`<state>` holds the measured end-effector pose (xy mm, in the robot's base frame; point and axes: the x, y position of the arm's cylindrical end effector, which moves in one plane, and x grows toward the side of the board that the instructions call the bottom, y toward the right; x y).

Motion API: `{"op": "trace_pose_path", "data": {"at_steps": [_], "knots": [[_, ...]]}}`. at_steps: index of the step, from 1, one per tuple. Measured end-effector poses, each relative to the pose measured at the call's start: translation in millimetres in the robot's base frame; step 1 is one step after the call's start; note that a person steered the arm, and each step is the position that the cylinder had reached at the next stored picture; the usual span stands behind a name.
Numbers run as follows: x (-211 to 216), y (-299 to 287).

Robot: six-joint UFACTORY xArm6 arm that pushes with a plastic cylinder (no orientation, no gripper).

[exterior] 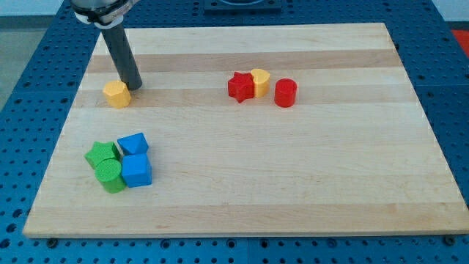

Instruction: Push the yellow hexagon to the left center of the board

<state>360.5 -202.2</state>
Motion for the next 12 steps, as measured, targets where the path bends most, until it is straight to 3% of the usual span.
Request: {"op": "trace_pose_path", "data": {"at_steps": [3,5,8,12], "knots": [[6,17],[42,12],[22,-3],[30,-18]]}}
